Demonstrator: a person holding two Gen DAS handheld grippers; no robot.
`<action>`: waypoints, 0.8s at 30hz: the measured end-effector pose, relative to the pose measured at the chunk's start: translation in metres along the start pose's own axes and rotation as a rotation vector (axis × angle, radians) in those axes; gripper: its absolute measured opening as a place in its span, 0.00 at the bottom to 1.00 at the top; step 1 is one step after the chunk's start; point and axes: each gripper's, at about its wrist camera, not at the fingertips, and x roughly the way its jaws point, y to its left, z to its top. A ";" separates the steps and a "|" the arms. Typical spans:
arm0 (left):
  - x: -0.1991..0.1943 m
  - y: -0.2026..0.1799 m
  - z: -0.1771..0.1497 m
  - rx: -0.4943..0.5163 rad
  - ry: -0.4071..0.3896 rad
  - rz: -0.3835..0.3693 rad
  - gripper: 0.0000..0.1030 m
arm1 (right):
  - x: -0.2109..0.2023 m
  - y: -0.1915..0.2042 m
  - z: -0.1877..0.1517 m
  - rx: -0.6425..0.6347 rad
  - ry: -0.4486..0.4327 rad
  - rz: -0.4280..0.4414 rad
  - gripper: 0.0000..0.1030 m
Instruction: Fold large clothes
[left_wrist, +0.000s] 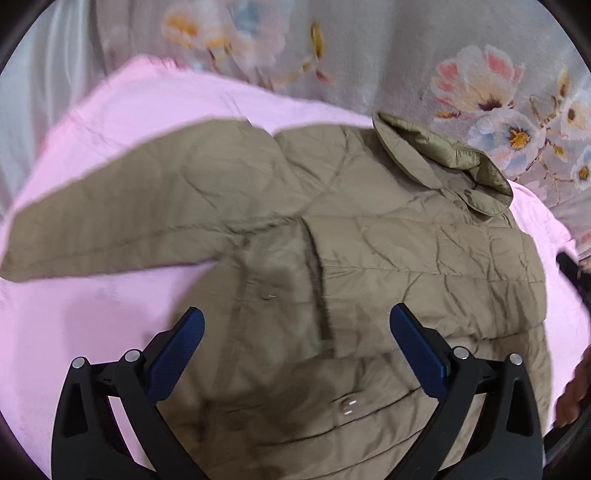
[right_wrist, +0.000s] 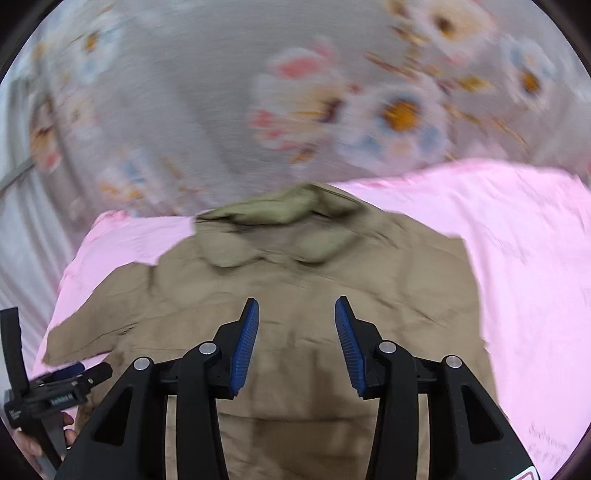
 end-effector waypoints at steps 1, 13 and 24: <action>0.010 0.000 0.003 -0.028 0.033 -0.020 0.95 | 0.002 -0.019 -0.004 0.046 0.016 -0.025 0.42; 0.033 -0.027 0.029 -0.038 0.037 -0.039 0.02 | 0.046 -0.121 -0.030 0.389 0.131 0.008 0.38; 0.027 -0.044 0.044 0.168 -0.154 0.125 0.02 | 0.040 -0.084 -0.009 0.180 0.057 -0.048 0.01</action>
